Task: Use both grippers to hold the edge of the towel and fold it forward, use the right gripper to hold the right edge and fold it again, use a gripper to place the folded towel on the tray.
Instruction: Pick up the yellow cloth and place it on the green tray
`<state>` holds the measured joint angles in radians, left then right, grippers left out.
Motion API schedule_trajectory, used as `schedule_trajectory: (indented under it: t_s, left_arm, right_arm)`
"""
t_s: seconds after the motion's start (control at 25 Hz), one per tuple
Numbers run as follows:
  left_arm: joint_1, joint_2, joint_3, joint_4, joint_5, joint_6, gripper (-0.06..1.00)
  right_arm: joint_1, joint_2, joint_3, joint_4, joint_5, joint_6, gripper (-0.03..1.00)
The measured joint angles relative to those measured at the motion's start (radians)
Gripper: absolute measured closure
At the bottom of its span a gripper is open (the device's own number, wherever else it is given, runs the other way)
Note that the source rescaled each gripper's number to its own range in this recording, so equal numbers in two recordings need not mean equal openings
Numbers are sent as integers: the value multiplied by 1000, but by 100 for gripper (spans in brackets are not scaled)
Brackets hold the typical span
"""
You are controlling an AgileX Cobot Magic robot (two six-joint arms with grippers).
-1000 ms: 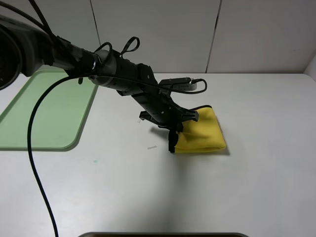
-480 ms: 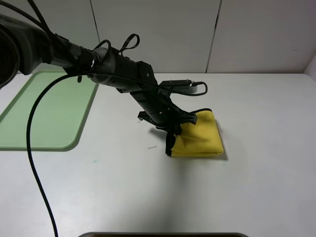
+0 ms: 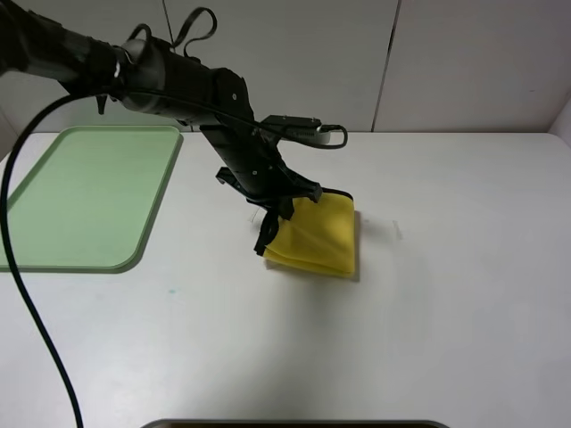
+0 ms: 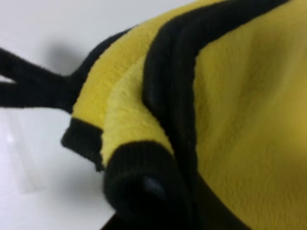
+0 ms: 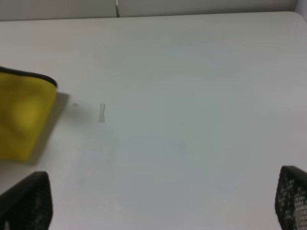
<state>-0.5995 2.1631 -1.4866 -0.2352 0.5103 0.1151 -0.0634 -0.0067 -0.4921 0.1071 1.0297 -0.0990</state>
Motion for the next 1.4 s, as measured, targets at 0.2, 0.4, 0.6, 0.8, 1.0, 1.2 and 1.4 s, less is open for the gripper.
schedule_trajectory:
  t_s: [0.2,0.4,0.6,0.8,1.0,1.2,1.4]
  left_arm:
    - [66,-43,0,75,69,0,88]
    - [143,-72,0,162,151,-1,88]
    - [237,-95,0,226,186,-13,88]
    - [331,-97,0,328,207,-60,88]
    - [420,-97,0,388,226,-75,88]
    - [501,-97,0,426,246,-77,88]
    - [563,-97,0,443,261,-78,88]
  right_arm:
    - [0,0,0,0,0,0,-3]
    - [0,0,0,0,0,0,-3]
    - [0,0,0,0,0,0,-3]
    - [0,0,0,0,0,0,-3]
    - [0,0,0,0,0,0,-3]
    - [0,0,0,0,0,0,-3]
    - [0,0,0,0,0,0,-3]
